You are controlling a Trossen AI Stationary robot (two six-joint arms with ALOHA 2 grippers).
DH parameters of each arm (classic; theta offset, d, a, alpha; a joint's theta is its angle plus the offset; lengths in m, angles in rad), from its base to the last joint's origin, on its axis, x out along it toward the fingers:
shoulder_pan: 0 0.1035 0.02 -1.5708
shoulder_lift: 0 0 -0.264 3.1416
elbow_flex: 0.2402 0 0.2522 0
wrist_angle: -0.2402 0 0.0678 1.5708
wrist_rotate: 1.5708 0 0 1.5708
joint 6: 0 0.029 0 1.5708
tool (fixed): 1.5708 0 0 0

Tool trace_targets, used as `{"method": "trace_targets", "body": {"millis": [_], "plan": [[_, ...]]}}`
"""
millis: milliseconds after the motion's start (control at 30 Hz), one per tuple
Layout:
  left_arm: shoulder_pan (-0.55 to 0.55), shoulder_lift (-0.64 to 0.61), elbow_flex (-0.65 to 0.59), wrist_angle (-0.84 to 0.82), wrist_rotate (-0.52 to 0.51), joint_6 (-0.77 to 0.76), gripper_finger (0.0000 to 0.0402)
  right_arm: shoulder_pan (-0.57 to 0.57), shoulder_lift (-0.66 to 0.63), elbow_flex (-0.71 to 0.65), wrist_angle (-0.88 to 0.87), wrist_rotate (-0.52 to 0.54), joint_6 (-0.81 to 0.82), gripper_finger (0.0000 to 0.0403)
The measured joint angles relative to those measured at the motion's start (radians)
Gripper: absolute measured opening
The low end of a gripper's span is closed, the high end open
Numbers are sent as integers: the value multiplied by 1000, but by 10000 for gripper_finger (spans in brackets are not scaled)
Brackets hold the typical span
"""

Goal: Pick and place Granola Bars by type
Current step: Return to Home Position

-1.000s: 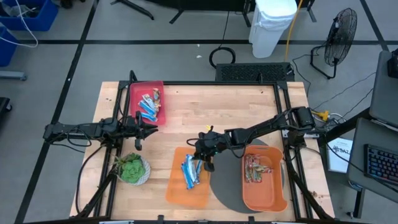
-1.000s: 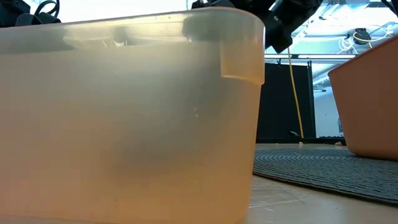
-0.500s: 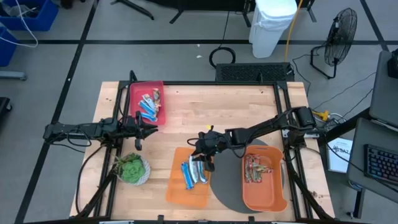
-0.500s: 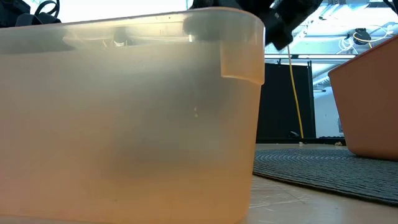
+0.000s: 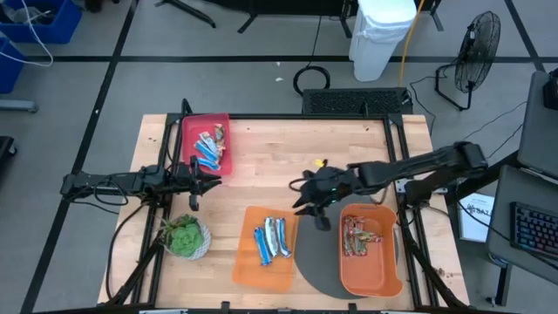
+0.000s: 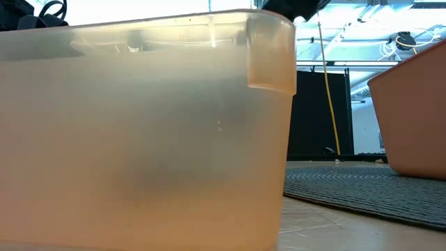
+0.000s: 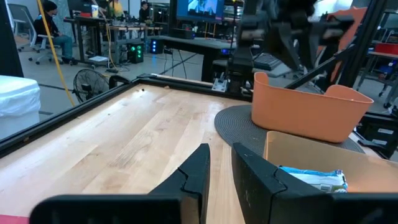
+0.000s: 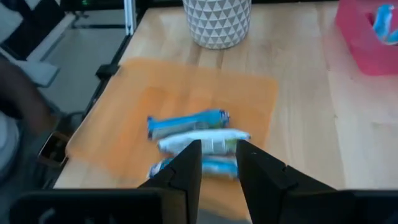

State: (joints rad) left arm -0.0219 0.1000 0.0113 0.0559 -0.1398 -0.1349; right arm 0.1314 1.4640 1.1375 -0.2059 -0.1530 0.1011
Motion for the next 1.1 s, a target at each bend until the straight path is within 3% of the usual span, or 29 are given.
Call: {"method": "trace_targets", "body": {"millis": [100, 233, 567, 833, 1100], "plan": [[0, 0, 0, 0, 0, 0, 72, 0, -98, -35, -69, 1, -12, 91], [0, 0, 0, 0, 0, 0, 72, 1, -245, -149, -34, 17, -11, 91], [0, 0, 0, 0, 0, 0, 72, -1, -654, -583, 208, 338, 51, 91], [0, 0, 0, 0, 0, 0, 72, -1, -957, -850, 429, 341, 18, 91], [0, 0, 0, 0, 0, 0, 72, -1, -1213, -977, 463, 392, -40, 91]]}}
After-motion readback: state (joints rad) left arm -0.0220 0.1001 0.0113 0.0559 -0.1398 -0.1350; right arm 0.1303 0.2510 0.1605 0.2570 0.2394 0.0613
